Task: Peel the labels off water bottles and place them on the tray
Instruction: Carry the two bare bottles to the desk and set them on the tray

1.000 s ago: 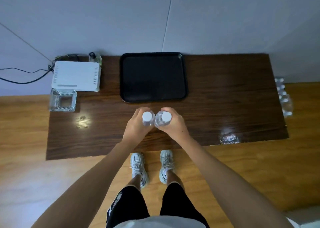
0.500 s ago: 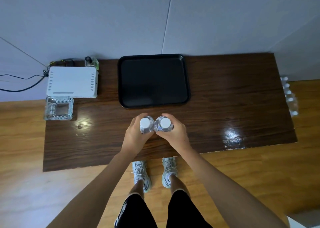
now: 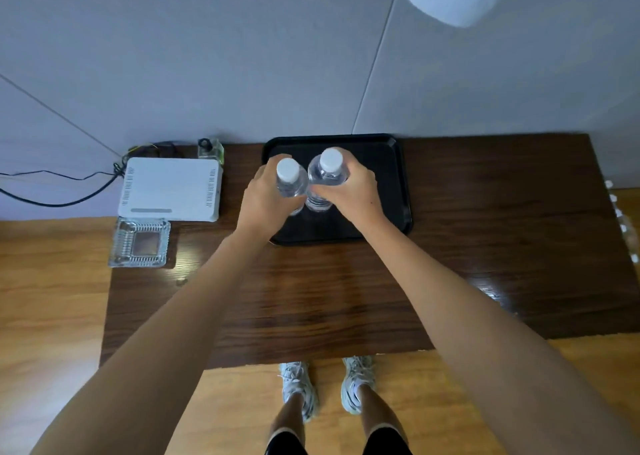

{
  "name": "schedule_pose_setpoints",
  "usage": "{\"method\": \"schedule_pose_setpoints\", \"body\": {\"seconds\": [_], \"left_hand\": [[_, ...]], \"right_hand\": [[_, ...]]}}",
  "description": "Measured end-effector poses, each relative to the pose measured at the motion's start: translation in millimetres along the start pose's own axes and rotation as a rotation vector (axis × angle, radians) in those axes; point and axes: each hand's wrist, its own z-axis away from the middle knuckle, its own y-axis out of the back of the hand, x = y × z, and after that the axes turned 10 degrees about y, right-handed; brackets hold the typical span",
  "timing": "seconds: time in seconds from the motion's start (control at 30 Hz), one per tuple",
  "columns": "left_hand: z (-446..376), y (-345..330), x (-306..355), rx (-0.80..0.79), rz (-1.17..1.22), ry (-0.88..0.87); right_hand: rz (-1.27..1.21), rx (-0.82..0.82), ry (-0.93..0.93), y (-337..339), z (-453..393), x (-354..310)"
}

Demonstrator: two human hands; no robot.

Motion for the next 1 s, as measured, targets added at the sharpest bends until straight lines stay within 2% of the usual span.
{"method": "schedule_pose_setpoints", "body": {"seconds": [0.17, 0.37, 0.57, 0.77, 1.0], "left_hand": [[-22.1, -8.5, -11.2, -0.022, -0.036, -0.005], [-35.8, -13.2, -26.1, -0.026, 0.094, 0.028], [-38.0, -31.8, -59.8, -0.074, 0.177, 0.033], [-53.4, -48.3, -82.2, -0.02, 0.234, 0.009], [-57.2, -59.4, -94.8, 0.036, 0.268, -0.023]], "right_hand": [[0.036, -0.005, -0.026, -14.6, -13.0, 17.9], [0.049, -0.014, 0.007, -26.4, -14.8, 37.8], [-0.145, -0.032, -0.07, -45.4, -0.9, 79.1], [-0.22, 0.095, -0.053, -59.5, -0.8, 110.2], [-0.163, 0.124, 0.026, -71.0, -2.0, 125.4]]}}
